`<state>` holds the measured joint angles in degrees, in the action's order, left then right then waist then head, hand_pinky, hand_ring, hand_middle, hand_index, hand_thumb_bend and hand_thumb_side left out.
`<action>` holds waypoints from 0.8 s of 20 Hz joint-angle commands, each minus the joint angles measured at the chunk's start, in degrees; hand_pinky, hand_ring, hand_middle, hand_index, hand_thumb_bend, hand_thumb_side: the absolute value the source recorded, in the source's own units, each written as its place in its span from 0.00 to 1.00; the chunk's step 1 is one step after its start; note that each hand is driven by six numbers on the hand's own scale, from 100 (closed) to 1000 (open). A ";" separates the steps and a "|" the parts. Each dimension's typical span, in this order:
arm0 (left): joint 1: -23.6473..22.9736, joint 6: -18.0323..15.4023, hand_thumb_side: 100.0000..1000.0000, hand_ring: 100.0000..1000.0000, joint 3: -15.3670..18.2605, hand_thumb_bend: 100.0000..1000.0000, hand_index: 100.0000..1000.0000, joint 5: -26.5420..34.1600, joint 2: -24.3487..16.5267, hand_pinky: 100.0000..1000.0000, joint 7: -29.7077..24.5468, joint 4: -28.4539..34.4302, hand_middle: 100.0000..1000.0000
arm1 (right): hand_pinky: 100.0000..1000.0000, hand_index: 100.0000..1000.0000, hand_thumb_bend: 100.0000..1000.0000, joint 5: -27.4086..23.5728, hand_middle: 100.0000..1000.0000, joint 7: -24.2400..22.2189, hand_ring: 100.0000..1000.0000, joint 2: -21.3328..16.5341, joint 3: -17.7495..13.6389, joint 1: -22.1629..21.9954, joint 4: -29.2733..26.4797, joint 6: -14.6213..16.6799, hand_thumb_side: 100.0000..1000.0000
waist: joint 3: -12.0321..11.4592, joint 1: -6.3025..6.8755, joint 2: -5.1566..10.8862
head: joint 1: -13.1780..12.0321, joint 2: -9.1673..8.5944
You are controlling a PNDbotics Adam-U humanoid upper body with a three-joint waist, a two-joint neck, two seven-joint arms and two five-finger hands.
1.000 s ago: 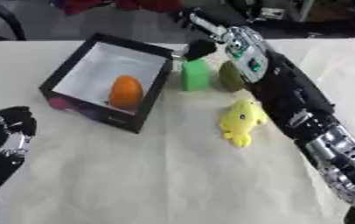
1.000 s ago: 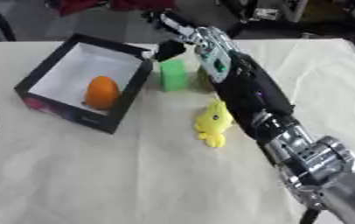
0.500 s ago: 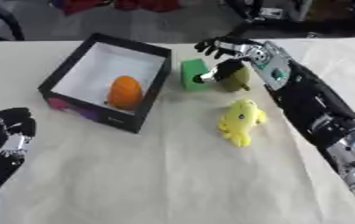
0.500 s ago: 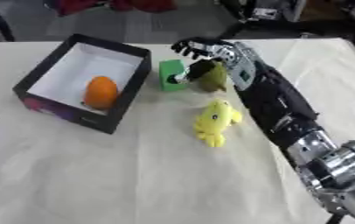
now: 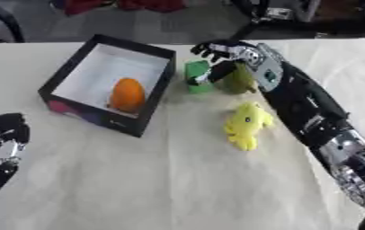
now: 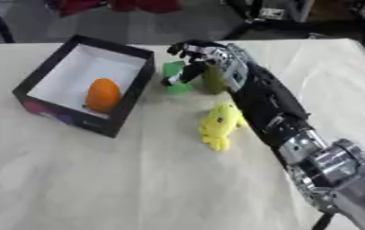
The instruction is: Pick up objects on the table and place them in the box.
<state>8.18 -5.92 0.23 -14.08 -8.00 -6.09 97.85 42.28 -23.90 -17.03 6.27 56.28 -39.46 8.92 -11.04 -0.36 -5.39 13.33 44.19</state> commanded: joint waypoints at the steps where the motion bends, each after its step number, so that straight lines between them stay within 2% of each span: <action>1: 0.88 -0.11 0.58 0.76 -0.19 0.26 0.67 0.11 -0.44 0.76 -0.25 0.96 0.71 | 0.86 0.97 0.45 3.19 0.93 2.49 0.94 0.16 -0.85 1.73 1.43 -0.99 0.40 | -0.18 0.85 -0.02 | 0.55 -0.07; 9: 1.13 -0.16 0.58 0.76 -0.28 0.26 0.67 0.17 -0.24 0.76 -0.39 0.93 0.71 | 0.84 0.96 0.42 9.22 0.92 5.34 0.92 1.33 -1.94 1.58 5.17 -4.90 0.40 | -0.72 0.81 -0.05 | 1.06 -0.07; 10: 1.12 -0.16 0.58 0.76 -0.29 0.26 0.67 0.17 -0.24 0.76 -0.41 0.92 0.71 | 0.81 0.94 0.38 9.68 0.90 6.03 0.89 1.28 -2.09 1.59 5.23 -5.46 0.38 | -0.71 0.80 -0.03 | 1.09 -0.07; 13: 1.13 -0.17 0.58 0.76 -0.28 0.26 0.67 0.17 -0.25 0.76 -0.42 0.90 0.71 | 0.71 0.88 0.28 10.94 0.82 8.82 0.77 1.19 -2.29 1.51 5.17 -6.97 0.31 | -0.67 0.80 0.02 | 1.16 -0.07; 14: 1.13 -0.17 0.58 0.76 -0.26 0.26 0.67 0.17 -0.25 0.76 -0.40 0.90 0.72 | 0.65 0.82 0.20 11.08 0.72 9.95 0.66 1.16 -2.39 1.46 5.02 -7.26 0.26 | -0.65 0.81 0.03 | 1.17 -0.07; 16: 1.13 -0.16 0.58 0.76 -0.23 0.26 0.67 0.17 -0.26 0.76 -0.38 0.89 0.72 | 0.58 0.69 0.12 10.93 0.53 12.79 0.50 1.10 -2.51 1.34 4.41 -7.55 0.20 | -0.62 0.82 0.06 | 1.19 -0.07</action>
<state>8.57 -6.02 -0.08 -14.05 -7.96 -6.45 97.85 52.75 -12.67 -14.84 4.22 56.43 -33.98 1.69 -11.68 -0.36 -5.39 14.29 44.19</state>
